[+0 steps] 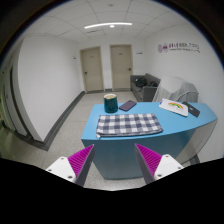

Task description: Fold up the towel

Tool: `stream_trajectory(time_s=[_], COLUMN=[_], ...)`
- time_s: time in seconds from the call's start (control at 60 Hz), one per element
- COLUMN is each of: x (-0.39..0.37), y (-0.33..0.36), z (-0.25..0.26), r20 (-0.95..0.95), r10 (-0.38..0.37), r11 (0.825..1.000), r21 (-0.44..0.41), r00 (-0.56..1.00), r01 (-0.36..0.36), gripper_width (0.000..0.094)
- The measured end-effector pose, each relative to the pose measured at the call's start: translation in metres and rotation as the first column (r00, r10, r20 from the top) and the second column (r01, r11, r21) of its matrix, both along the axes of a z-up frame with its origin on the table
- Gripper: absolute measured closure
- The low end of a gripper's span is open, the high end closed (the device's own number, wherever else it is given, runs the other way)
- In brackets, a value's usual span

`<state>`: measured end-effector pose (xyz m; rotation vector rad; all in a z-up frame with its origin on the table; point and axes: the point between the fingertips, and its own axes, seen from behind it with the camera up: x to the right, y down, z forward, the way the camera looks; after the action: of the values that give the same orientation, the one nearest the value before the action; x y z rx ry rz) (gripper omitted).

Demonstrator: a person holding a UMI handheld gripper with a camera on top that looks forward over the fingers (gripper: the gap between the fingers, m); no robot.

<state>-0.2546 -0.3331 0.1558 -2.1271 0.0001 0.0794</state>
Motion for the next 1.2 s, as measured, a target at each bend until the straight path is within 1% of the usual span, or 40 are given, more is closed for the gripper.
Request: stream_trajectory(time_s=[0.067, 0.117, 0.133, 0.233, 0.317, 0.383, 0.467, 0.533, 0.6, 0.717, 0.75, 0.767, 0.783, 0.8, 0.833, 0.867, 0.917, 1.0, 1.067, 1.133, 1.2], x=[-0.005, -0.022, -0.019, -0.058, -0.079, -0.097, -0.107, -0.112, -0.107, -0.098, -0.094, -0.092, -0.088, -0.086, -0.082, -0.083, -0.081, -0.079, -0.081, -0.078, -0.061], y=[0.01, 0.029, 0.026, 0.082, 0.127, 0.167, 0.212, 0.245, 0.271, 0.291, 0.292, 0.293, 0.297, 0.298, 0.298, 0.297, 0.299, 0.3, 0.299, 0.301, 0.306], z=[-0.002, -0.009, -0.008, -0.026, -0.043, -0.065, -0.097, -0.117, -0.138, -0.165, -0.172, -0.171, -0.172, -0.171, -0.171, -0.17, -0.17, -0.169, -0.163, -0.136, -0.098], r20=[0.004, -0.012, -0.021, -0.051, -0.053, -0.048, -0.01, 0.014, 0.045, 0.06, 0.059, 0.068, 0.079, 0.09, 0.106, 0.099, 0.092, 0.071, 0.05, -0.021, -0.066], r10=[0.01, 0.02, 0.028, 0.061, 0.108, 0.155, 0.184, 0.207, 0.208, 0.216, 0.216, 0.213, 0.21, 0.207, 0.203, 0.203, 0.188, 0.165, 0.174, 0.17, 0.161], r11=[1.0, 1.0, 1.0, 0.998, 0.994, 0.987, 0.981, 0.976, 0.973, 0.966, 0.963, 0.966, 0.968, 0.97, 0.972, 0.973, 0.978, 0.982, 0.979, 0.982, 0.986], r21=[0.004, -0.007, -0.011, -0.006, -0.009, -0.022, -0.065, -0.08, -0.109, -0.158, -0.175, -0.166, -0.154, -0.149, -0.139, -0.131, -0.115, -0.109, -0.121, -0.079, -0.03], r00=[1.0, 1.0, 0.999, 0.997, 0.993, 0.987, 0.983, 0.978, 0.977, 0.974, 0.975, 0.975, 0.974, 0.974, 0.973, 0.974, 0.978, 0.984, 0.983, 0.985, 0.985], r01=[-0.01, -0.02, -0.028, -0.062, -0.109, -0.157, -0.184, -0.205, -0.203, -0.205, -0.203, -0.199, -0.196, -0.192, -0.188, -0.189, -0.177, -0.157, -0.167, -0.171, -0.163], gripper_width=[0.011, 0.0114, 0.0122, 0.0138, 0.0158, 0.0159, 0.0189, 0.0248, 0.0336, 0.0473, 0.0576, 0.0577, 0.0672, 0.0743, 0.0819, 0.0834, 0.0895, 0.0908, 0.0923, 0.0922, 0.0922])
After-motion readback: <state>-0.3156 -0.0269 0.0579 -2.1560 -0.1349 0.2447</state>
